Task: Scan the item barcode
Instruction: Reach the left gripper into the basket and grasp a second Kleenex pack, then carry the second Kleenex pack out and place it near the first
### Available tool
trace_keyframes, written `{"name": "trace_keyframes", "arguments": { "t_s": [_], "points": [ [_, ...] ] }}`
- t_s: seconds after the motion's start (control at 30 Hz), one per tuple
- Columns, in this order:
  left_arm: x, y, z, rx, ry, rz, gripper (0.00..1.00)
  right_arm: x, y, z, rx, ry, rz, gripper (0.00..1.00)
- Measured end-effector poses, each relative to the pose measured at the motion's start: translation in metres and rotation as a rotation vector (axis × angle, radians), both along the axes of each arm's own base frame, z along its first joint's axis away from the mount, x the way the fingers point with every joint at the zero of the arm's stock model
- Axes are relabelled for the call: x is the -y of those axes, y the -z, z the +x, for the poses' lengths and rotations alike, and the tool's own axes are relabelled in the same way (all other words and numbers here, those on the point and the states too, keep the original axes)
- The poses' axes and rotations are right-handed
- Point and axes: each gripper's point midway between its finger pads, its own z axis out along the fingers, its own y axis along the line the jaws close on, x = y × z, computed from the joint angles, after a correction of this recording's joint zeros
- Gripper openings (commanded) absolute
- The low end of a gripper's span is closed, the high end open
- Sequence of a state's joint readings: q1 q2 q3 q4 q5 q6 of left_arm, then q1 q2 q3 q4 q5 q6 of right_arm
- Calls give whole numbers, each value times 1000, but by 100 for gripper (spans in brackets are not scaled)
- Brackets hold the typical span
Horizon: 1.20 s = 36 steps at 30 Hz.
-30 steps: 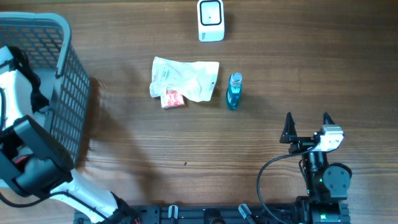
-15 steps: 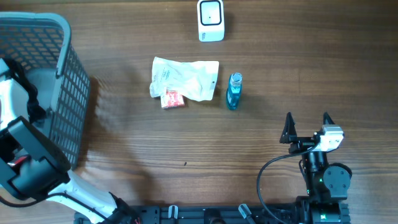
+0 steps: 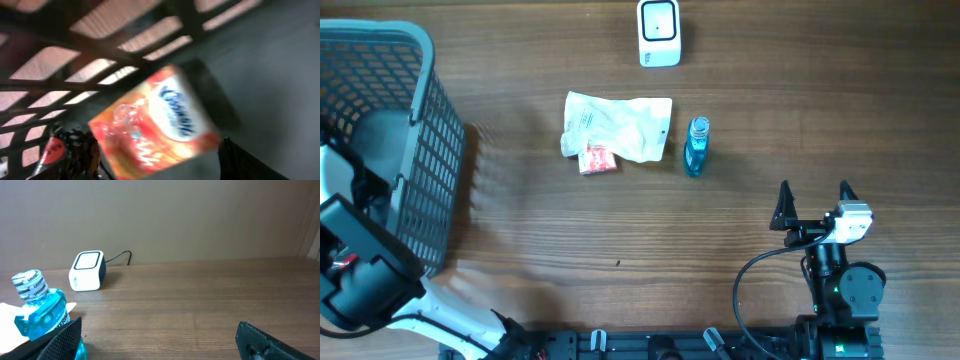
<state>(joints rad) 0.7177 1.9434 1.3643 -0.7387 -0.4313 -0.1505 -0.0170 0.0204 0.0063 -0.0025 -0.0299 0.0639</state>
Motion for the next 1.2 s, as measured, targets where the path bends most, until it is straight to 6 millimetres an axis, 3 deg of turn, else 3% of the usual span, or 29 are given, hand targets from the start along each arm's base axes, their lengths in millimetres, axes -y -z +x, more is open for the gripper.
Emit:
{"name": "trace_keyframes", "arguments": {
  "t_s": [0.17,0.2,0.23,0.33,0.5,0.6,0.67,0.73,0.8,0.83,0.9,0.93,0.97,1.0,1.03,1.1,1.13,1.2],
  "points": [
    [1,17,-6,64,17,-96,62,0,0,0,0,0,0,100],
    [0,18,-6,70,21,-90,54,0,0,0,0,0,0,100],
    [1,18,-6,73,30,-84,29,0,0,0,0,0,0,100],
    [0,17,-12,60,30,-62,4,0,0,0,0,0,0,100],
    [4,13,-11,73,46,-78,4,0,0,0,0,0,0,100],
    [21,7,2,162,80,-159,4,0,0,0,0,0,0,100],
    [35,-10,20,265,116,-194,4,0,0,0,0,0,0,100],
    [48,-61,45,449,152,-170,4,0,0,0,0,0,0,100],
    [58,-128,66,666,203,-110,4,0,0,0,0,0,0,100],
    [71,-182,76,837,248,-76,4,0,0,0,0,0,0,100],
    [99,-252,79,1059,330,-70,4,0,0,0,0,0,0,100],
    [123,-282,79,1159,383,-104,4,0,0,0,0,0,0,100],
    [142,-299,79,1214,421,-138,4,0,0,0,0,0,0,100],
    [177,-317,80,1277,484,-220,4,0,0,0,0,0,0,100],
    [215,-329,81,1311,558,-317,4,0,0,0,0,0,0,100],
    [274,-328,86,1292,657,-477,4,0,0,0,0,0,0,100],
    [317,-320,88,1245,730,-590,4,0,0,0,1,0,0,100],
    [377,-296,86,1117,798,-742,4,0,0,0,0,0,0,100]
  ]
}}
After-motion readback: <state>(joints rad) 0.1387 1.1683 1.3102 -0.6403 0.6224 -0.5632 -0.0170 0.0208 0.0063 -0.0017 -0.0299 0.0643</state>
